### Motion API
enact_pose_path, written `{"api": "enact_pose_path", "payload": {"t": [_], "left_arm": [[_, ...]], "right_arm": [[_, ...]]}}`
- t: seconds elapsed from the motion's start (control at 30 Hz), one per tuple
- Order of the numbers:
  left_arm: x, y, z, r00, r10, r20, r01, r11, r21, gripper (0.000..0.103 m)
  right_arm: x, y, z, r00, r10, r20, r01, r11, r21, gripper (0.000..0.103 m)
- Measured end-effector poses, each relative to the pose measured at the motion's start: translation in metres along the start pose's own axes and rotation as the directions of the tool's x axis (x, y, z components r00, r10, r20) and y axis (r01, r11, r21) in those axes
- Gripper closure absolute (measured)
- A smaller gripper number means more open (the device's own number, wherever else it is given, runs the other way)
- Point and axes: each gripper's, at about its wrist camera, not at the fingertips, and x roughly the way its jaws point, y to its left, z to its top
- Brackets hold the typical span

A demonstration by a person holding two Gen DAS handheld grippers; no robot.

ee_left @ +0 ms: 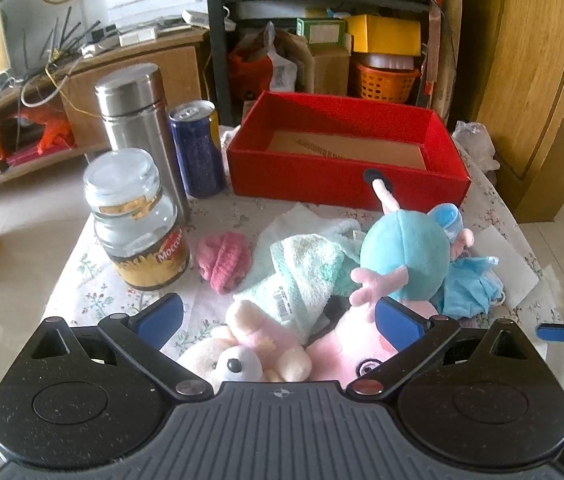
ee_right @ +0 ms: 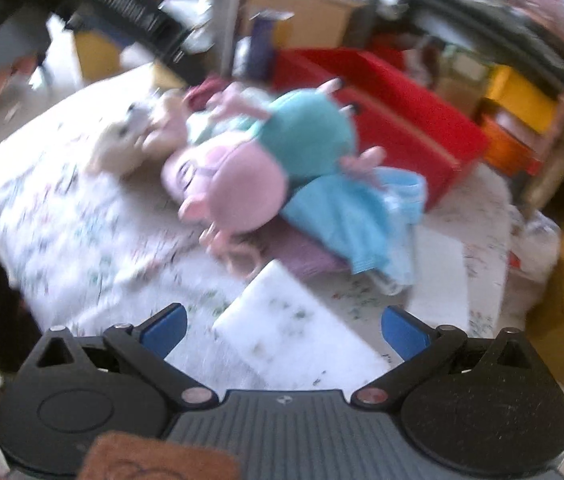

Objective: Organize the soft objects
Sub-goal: 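Grasp the white plush bear with the left tool while the right tool grasps a white speckled sponge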

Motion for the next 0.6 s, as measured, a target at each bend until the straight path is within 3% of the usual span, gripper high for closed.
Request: {"api": "enact_pose_path", "payload": {"t": [0.17, 0.23, 0.27, 0.43, 0.6], "left_arm": [[0.004, 0.001, -0.001, 0.999, -0.035, -0.029, 0.035, 0.999, -0.002, 0.006], [0.007, 0.002, -0.001, 0.998, -0.043, -0.040, 0.043, 0.999, -0.003, 0.006], [0.008, 0.003, -0.001, 0.998, -0.048, -0.047, 0.047, 0.999, -0.005, 0.006], [0.018, 0.006, 0.000, 0.994, -0.074, -0.084, 0.072, 0.997, -0.019, 0.006], [0.017, 0.019, 0.005, 0.990, -0.101, -0.095, 0.098, 0.994, -0.038, 0.006]], "right_arm": [[0.019, 0.000, 0.004, 0.997, 0.052, -0.059, -0.060, 0.988, -0.144, 0.032], [0.029, -0.005, 0.007, 0.991, 0.088, -0.100, -0.104, 0.981, -0.164, 0.043], [0.034, -0.006, 0.008, 0.987, 0.105, -0.121, -0.124, 0.979, -0.162, 0.050], [0.046, -0.014, 0.007, 0.976, 0.149, -0.162, -0.168, 0.979, -0.114, 0.053], [0.047, -0.017, 0.005, 0.976, 0.135, -0.173, -0.142, 0.989, -0.033, 0.057]]}}
